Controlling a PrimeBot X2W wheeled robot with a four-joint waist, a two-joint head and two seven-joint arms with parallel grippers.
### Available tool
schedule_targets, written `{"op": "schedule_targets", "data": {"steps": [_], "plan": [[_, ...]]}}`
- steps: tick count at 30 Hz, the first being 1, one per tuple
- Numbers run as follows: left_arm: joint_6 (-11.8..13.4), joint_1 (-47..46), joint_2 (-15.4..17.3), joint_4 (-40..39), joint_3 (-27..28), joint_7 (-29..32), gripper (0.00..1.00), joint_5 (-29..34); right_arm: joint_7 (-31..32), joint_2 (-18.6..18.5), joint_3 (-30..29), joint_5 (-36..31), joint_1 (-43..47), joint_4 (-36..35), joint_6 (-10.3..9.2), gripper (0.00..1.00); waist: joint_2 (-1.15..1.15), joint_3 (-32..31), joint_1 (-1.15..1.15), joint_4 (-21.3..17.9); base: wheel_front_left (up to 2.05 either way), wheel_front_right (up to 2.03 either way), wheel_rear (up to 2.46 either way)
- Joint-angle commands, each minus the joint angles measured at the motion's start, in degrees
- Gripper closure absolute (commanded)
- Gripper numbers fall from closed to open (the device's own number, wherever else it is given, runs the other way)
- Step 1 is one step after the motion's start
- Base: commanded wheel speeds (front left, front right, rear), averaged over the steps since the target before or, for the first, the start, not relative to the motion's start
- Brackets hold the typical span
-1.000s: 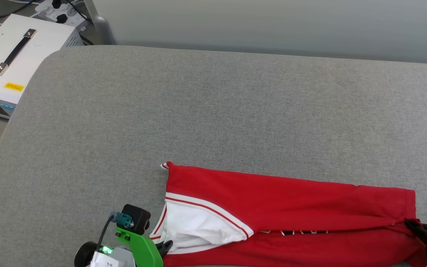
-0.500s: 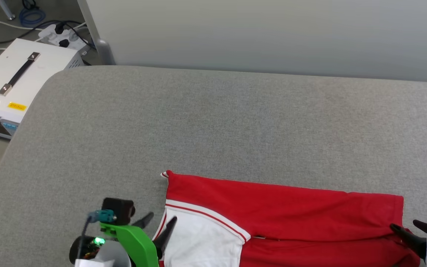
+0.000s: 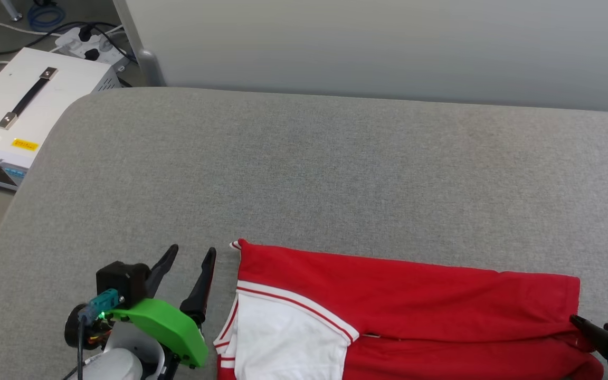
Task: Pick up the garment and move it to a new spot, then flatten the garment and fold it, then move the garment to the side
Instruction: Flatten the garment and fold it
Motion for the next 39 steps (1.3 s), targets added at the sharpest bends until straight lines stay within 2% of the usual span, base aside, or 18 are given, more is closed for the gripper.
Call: {"op": "schedule_targets", "data": {"steps": [1,6,7,10,20,27,28,29,30,39], "plan": [[-0.03,0.86,-0.36,0.42,0.69,-0.52,0.0,1.41,0.89,1.66,-1.65,-0.94,-1.34,0.66,-0.04,0.0,0.0,0.9,0.0,0.45,0.0,0.0,0.0],[-1.34,1.68,-1.6,1.47,3.09,-0.86,0.0,4.0,2.58,5.81,-6.4,-3.8,-3.21,2.95,-0.04,0.0,0.0,2.63,0.0,1.16,0.0,0.0,0.0],[-2.24,2.44,-2.6,1.89,4.9,-0.89,0.0,5.56,3.14,7.56,-8.59,-4.51,-4.23,5.16,-0.04,0.0,0.0,3.74,0.0,1.64,0.0,0.0,0.0],[-3.2,2.82,-3.41,2.45,6.05,-0.9,0.0,6.96,3.62,8.25,-9.08,-5.39,-4.54,7.35,-0.04,0.0,0.0,4.5,0.0,2.01,0.0,0.0,0.0],[-5.69,3.43,-5.52,4.57,8.9,-0.91,0.0,9.38,4.82,11.19,-2.33,-2.87,-3.44,10.72,-0.04,0.0,0.0,4.91,0.0,2.23,0.0,0.0,0.0],[-6.6,3.17,-6.47,5.58,9.61,-0.91,0.0,10.16,3.8,11.49,1.81,-0.84,-3.71,11.96,-0.04,0.0,0.0,4.94,0.0,2.03,0.0,0.0,0.0],[-6.66,3.15,-6.61,5.69,9.69,-0.91,0.0,10.25,3.55,11.44,2.14,-0.63,-3.84,12.3,-0.04,0.05,0.0,4.91,0.0,2.04,0.0,0.0,0.0],[-6.67,3.16,-6.72,5.74,9.75,-0.91,0.0,10.32,3.38,11.35,2.37,-0.47,-3.93,12.55,-0.04,0.68,0.0,4.88,0.0,2.05,0.0,0.0,0.0],[-6.67,3.18,-6.84,5.77,9.83,-0.91,0.0,10.41,3.13,11.18,2.67,-0.3,-4.03,12.8,-0.04,1.0,0.0,4.84,0.0,2.07,0.0,0.0,0.0],[-7.18,3.91,-7.35,6.61,10.94,-0.92,0.0,10.65,-1.8,7.52,2.09,0.45,-4.4,13.44,-0.04,1.0,0.0,3.77,0.0,1.92,0.0,0.0,0.0]]}}
